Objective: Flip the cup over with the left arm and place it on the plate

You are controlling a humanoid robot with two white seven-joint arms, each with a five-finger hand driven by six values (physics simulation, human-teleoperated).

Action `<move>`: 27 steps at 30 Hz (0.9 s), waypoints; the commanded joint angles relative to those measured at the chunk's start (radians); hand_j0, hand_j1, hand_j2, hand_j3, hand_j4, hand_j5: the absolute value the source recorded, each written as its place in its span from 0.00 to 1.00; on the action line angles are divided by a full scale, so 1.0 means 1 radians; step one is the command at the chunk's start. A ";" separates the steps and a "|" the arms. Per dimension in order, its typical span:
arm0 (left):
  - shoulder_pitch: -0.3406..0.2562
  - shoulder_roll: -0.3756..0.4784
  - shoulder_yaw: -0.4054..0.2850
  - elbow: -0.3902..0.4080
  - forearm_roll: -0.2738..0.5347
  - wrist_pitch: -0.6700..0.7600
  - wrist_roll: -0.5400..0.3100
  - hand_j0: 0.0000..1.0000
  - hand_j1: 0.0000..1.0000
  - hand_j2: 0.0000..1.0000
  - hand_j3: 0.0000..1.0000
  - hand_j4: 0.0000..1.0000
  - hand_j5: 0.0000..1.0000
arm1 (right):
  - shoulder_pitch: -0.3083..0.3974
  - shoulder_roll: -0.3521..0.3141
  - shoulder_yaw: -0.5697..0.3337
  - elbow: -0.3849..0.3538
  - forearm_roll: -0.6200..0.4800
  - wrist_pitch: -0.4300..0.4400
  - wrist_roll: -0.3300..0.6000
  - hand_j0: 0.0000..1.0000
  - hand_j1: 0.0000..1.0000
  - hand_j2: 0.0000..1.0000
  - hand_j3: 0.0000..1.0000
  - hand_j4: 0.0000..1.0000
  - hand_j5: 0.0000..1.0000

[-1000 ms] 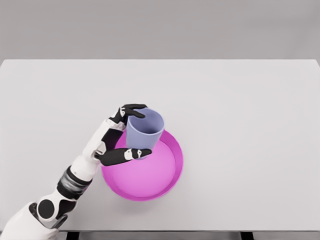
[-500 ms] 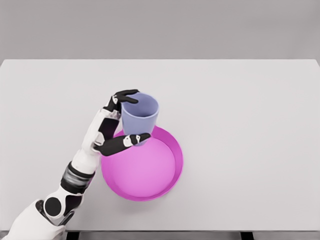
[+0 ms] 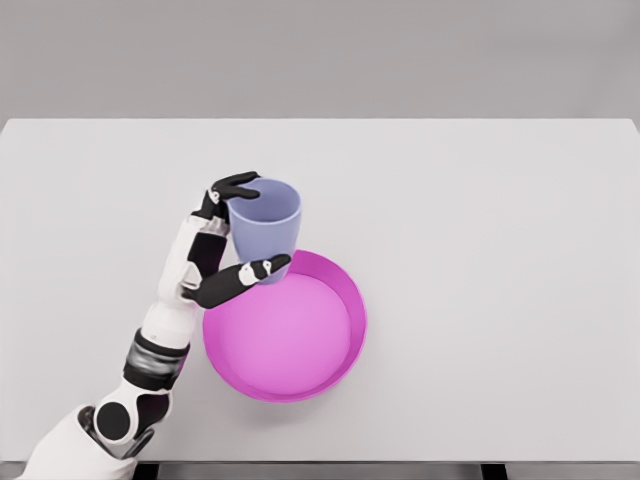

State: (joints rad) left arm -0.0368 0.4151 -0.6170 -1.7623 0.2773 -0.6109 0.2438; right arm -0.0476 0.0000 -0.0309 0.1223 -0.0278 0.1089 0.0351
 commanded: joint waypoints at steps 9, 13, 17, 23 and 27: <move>0.023 -0.002 -0.027 0.006 -0.036 0.000 0.003 0.49 0.49 0.49 0.49 0.49 0.49 | 0.000 0.000 0.000 0.000 0.000 0.000 0.000 1.00 1.00 1.00 1.00 1.00 1.00; 0.028 -0.004 -0.040 0.011 -0.033 0.000 0.009 0.49 0.49 0.49 0.49 0.49 0.49 | 0.000 0.000 0.000 0.000 0.000 0.000 0.000 1.00 1.00 1.00 1.00 1.00 1.00; 0.028 -0.024 -0.040 0.029 -0.033 0.000 0.012 0.49 0.49 0.49 0.49 0.49 0.49 | 0.000 0.000 0.000 0.000 0.000 0.000 0.000 1.00 1.00 1.00 1.00 1.00 1.00; 0.023 -0.025 -0.040 0.024 -0.033 0.000 0.011 0.65 0.65 0.65 0.65 0.65 0.65 | 0.000 0.000 0.000 0.000 0.000 0.000 0.000 1.00 1.00 1.00 1.00 1.00 1.00; 0.020 -0.025 -0.040 0.018 -0.030 0.000 0.011 0.71 0.71 0.71 0.71 0.71 0.71 | 0.000 0.000 0.000 0.000 0.000 0.000 0.000 1.00 1.00 1.00 1.00 1.00 1.00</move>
State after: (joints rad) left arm -0.0184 0.3900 -0.6575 -1.7413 0.2547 -0.6113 0.2595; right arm -0.0476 0.0000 -0.0309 0.1223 -0.0278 0.1089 0.0351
